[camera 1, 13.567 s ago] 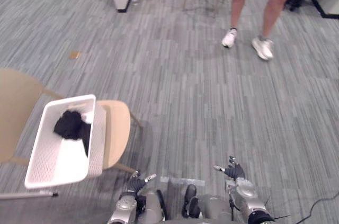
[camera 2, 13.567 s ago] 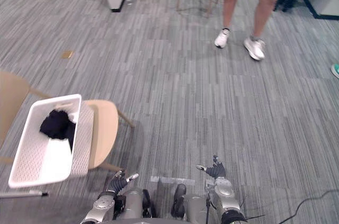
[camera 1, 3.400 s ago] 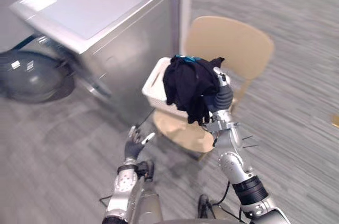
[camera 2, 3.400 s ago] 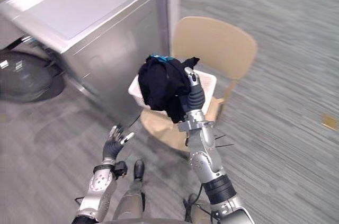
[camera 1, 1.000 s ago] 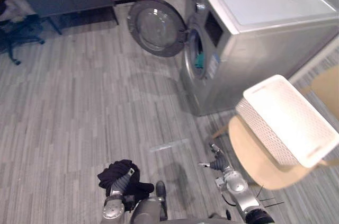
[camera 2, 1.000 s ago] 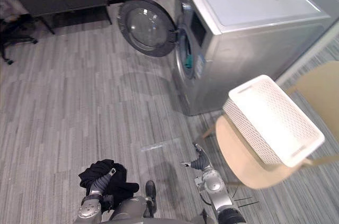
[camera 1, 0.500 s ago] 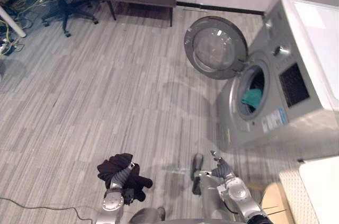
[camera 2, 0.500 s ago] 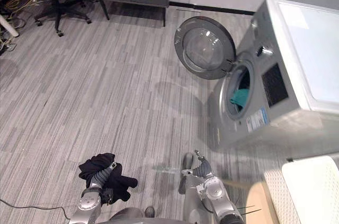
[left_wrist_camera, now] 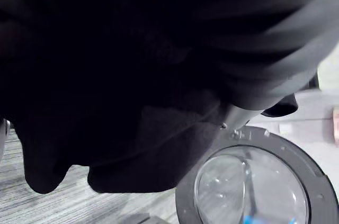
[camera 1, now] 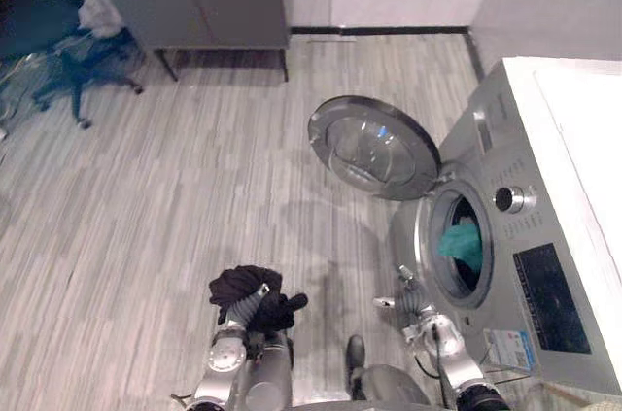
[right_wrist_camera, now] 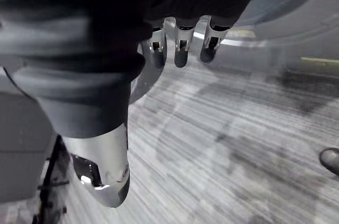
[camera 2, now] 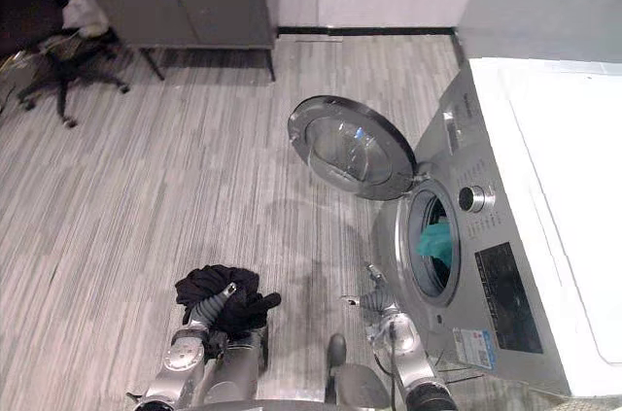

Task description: Pick up the laundry basket with both hands and put the clothes into the washing machine.

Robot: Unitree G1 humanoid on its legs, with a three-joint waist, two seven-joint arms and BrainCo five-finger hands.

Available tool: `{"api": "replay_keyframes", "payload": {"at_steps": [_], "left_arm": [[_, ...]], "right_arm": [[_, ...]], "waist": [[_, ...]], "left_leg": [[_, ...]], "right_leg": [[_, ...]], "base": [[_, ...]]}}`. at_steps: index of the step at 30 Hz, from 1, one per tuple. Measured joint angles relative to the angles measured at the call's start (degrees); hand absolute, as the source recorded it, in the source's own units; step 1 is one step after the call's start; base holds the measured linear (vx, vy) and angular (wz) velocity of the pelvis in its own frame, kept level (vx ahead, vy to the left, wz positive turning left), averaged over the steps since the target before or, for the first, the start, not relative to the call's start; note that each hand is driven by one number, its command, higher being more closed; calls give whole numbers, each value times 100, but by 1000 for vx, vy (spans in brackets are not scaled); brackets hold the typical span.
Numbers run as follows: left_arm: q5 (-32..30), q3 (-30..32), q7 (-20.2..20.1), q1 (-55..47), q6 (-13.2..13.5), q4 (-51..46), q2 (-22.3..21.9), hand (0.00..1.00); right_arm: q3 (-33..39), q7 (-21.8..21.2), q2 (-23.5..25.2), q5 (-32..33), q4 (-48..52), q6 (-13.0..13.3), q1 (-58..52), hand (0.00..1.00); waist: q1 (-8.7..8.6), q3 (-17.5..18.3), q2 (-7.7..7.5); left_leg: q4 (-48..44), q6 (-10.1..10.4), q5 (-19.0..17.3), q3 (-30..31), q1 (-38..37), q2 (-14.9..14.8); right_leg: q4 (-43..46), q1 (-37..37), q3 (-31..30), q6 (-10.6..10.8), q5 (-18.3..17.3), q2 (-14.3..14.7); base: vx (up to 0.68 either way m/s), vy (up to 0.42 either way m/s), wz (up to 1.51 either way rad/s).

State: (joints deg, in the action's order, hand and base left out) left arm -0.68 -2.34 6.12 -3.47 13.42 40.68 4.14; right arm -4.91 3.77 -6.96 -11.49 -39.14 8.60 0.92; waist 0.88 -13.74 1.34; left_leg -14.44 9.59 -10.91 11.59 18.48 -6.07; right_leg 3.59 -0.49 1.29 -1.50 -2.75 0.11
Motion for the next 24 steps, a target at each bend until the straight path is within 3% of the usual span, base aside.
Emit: {"api": "replay_keyframes", "payload": {"at_steps": [1, 2, 3, 5, 7, 8, 9, 11, 12, 13, 14, 17, 20, 22, 23, 24], "left_arm": [[-1, -20, 2, -36, -2, 68, -83, 100], [-1, -104, 1, -90, -7, 120, -108, 100], [-1, -180, -1, -91, -12, 135, -106, 100], [-2, -268, -28, -120, -29, 159, 132, 100], [-11, -272, -72, -94, -50, 162, 221, 100], [-15, -271, -96, -96, -65, 162, 281, 100], [-20, -266, -101, -97, -77, 161, 308, 100], [-25, -248, -93, -114, -147, -10, 411, 100], [-25, -248, -93, -108, -151, -67, 428, 100], [-27, -251, -92, -55, -155, -173, 450, 100], [-33, -248, -93, -11, -153, -234, 466, 100], [-204, -240, -110, 180, -147, -233, 519, 100], [-338, -218, -135, 164, -161, -186, 453, 100], [-348, -208, -126, 160, -172, -195, 339, 100], [-346, -210, -116, 102, -174, -196, 299, 100], [-346, -214, -115, 83, -174, -193, 283, 100]], "right_arm": [[-2, 5, -76, -39, -2, -5, -67, 0], [3, 31, -127, -64, -6, -18, -135, 0], [0, 42, -86, -80, -5, -16, -194, 0], [-59, 90, 184, -154, -5, -14, -440, 0], [-62, 98, 262, -158, -5, -12, -445, 0], [-69, 98, 277, -158, -46, -11, -314, 0], [-69, 99, 283, -157, -82, -13, -241, 0], [-176, 107, 281, -158, -230, -13, 23, 0], [-190, 106, 288, -158, -242, -12, 49, 0], [-188, 110, 292, -158, -262, -13, 85, 0], [-186, 112, 292, -158, -278, -14, 92, 0], [-165, 112, 213, -259, -344, -42, -85, 0], [-138, 124, 88, -261, -381, -40, -328, 0], [-136, 155, -85, -221, -458, -48, -425, 0], [-100, 167, -151, -146, -460, -63, -447, 0], [-32, 177, -135, -122, -454, -69, -447, 0]], "waist": [[4, 8, 204], [-1, 5, 323], [14, 12, 282], [5, 157, -137], [14, 237, -272], [23, 229, -260], [7, 223, -249], [19, 219, -242], [9, 219, -239], [-11, 186, -170], [-18, 178, -157], [-156, 173, -150], [-181, 142, -100], [-167, 59, 51], [-165, 41, 85], [-175, 33, 78]], "left_leg": [[211, 45, 120, 295, -85, -107], [-94, -15, 810, 296, -124, -152], [-264, -77, 915, 190, -121, -114], [-475, -378, 600, -533, -140, 180], [-629, -526, 406, -1043, -162, 202], [-640, -632, 302, -1540, -261, 141], [-640, -691, 299, -1761, -314, 106], [-445, -856, 209, -2757, -734, -21], [-403, -869, 200, -2937, -810, -51], [-346, -893, 162, -3252, -945, -166], [-345, -892, 141, -3307, -970, -201], [-372, -859, 120, -3575, -1179, -329], [-1399, -737, 46, -3612, -1111, -728], [-2480, -613, 145, -3235, -882, -1096], [-2925, -559, 376, -2874, -723, -1084], [-2999, -571, 358, -2706, -610, -1020]], "right_leg": [[188, 14, -278, 163, -182, 115], [490, -7, -610, 351, -449, 179], [592, -40, -743, 421, -539, 160], [1002, -379, -1273, 674, -848, -272], [1131, -605, -1476, 756, -791, -422], [1278, -817, -1398, 806, -729, -522], [1347, -899, -1256, 816, -688, -567], [1542, -1152, 493, 658, -643, -1000], [1532, -1142, 1020, 621, -652, -1103], [1504, -1080, 2062, 418, -582, -1252], [1489, -1063, 2371, 355, -527, -1282], [1453, -1027, 2286, 416, -473, -1147], [1302, -811, 1942, 339, -557, -898], [1296, -649, 1669, 266, -614, -641], [1307, -629, 1387, 236, -634, -574], [1288, -631, 1273, 235, -634, -577]], "base": [[248, 411, -137], [243, 439, -138], [201, 446, -123], [186, 429, -101], [158, 348, -138], [139, 323, -165], [95, 190, -198], [97, 112, -202], [90, 58, -181], [62, 23, -125], [81, -21, -140], [90, -111, -81], [77, -165, -68], [78, -75, -85], [90, -31, -91], [123, 0, -94]]}}
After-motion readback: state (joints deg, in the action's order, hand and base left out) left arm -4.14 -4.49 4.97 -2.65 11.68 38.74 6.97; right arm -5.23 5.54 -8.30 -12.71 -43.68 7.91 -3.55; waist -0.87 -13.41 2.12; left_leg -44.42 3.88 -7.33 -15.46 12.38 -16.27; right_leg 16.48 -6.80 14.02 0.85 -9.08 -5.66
